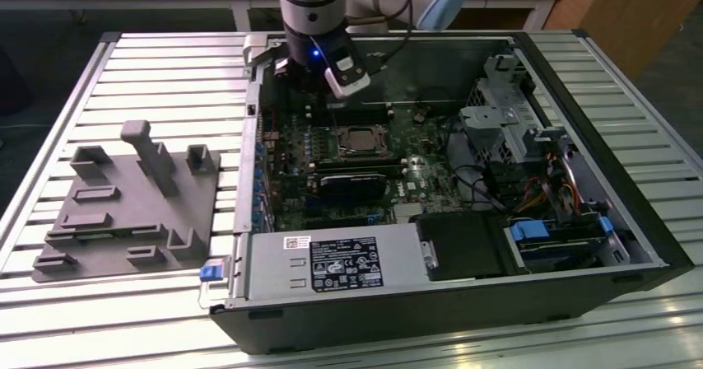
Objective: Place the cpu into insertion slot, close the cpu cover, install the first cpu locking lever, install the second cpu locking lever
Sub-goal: 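Install the first cpu locking lever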
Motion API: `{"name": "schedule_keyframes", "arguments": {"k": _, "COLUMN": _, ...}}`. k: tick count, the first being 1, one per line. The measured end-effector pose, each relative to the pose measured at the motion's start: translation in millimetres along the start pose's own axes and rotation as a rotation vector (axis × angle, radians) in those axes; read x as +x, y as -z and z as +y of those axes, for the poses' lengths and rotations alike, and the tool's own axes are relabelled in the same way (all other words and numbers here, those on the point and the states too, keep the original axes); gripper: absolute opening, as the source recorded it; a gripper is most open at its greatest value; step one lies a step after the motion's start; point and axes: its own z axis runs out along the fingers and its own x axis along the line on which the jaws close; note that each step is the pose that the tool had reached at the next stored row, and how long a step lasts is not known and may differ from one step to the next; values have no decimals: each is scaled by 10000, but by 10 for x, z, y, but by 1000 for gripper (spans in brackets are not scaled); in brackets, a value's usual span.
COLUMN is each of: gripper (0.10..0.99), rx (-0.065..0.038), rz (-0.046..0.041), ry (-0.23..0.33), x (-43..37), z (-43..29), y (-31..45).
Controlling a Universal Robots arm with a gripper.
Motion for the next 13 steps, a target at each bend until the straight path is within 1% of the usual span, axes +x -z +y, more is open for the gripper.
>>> {"name": "schedule_keyframes", "arguments": {"k": 6, "gripper": 106, "rx": -1, "rz": 2, "ry": -1, "x": -92, "z": 4, "y": -8}}
{"name": "schedule_keyframes", "arguments": {"k": 13, "gripper": 106, "rx": 0, "rz": 19, "ry": -5, "x": -235, "z": 11, "y": -19}}
